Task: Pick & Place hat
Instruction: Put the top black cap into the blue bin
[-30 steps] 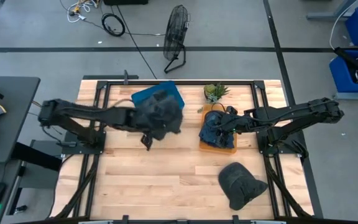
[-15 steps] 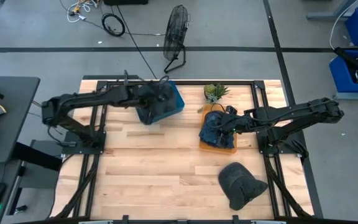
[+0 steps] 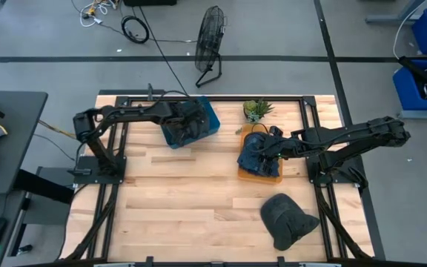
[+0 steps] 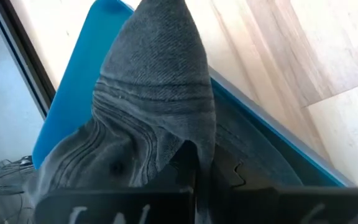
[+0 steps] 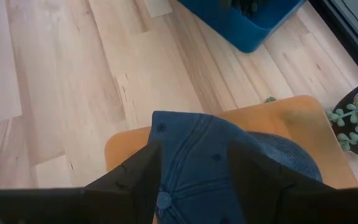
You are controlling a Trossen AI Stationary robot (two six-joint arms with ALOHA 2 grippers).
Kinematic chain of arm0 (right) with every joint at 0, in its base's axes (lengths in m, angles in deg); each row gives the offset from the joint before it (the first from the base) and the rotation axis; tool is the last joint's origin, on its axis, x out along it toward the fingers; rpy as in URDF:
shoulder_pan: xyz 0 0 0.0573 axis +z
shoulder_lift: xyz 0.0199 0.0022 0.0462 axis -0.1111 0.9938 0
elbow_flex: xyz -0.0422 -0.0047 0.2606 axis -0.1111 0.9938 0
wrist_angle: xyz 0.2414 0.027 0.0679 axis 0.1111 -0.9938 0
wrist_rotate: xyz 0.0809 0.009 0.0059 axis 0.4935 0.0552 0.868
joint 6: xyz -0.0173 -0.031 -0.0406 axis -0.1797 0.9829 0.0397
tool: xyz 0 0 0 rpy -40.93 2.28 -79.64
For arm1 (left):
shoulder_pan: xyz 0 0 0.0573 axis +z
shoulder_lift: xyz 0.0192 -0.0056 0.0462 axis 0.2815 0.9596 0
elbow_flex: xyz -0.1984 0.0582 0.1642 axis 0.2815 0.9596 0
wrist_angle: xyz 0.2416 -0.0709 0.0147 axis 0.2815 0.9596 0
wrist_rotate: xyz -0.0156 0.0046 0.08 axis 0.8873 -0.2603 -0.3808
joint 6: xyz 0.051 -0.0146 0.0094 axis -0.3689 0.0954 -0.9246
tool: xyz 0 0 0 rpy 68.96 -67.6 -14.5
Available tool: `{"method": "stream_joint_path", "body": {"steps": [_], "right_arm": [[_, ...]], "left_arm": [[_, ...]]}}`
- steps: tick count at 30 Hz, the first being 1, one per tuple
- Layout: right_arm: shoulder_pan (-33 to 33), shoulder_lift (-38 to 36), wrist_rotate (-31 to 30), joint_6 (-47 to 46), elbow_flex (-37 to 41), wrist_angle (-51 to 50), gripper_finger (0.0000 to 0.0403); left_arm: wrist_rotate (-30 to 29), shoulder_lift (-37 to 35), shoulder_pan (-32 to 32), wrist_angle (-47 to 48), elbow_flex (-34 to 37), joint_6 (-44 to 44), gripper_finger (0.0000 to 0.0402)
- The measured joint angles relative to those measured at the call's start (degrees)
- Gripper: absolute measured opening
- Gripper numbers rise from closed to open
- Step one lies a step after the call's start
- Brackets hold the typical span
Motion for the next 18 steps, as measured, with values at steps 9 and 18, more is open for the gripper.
{"method": "stream_joint_path", "body": {"steps": [9, 18], "right_arm": [[0.0, 0.0, 0.0, 0.0, 0.0, 0.0, 0.0188], [0.0, 0.0, 0.0, 0.0, 0.0, 0.0, 0.0187]], "left_arm": [[-3.3, -0.7, 0.1, -1.9, 0.0, 8.1, 0.0012], [-3.7, -1.1, 0.8, -0.7, 0.0, 16.7, 0.0012]]}}
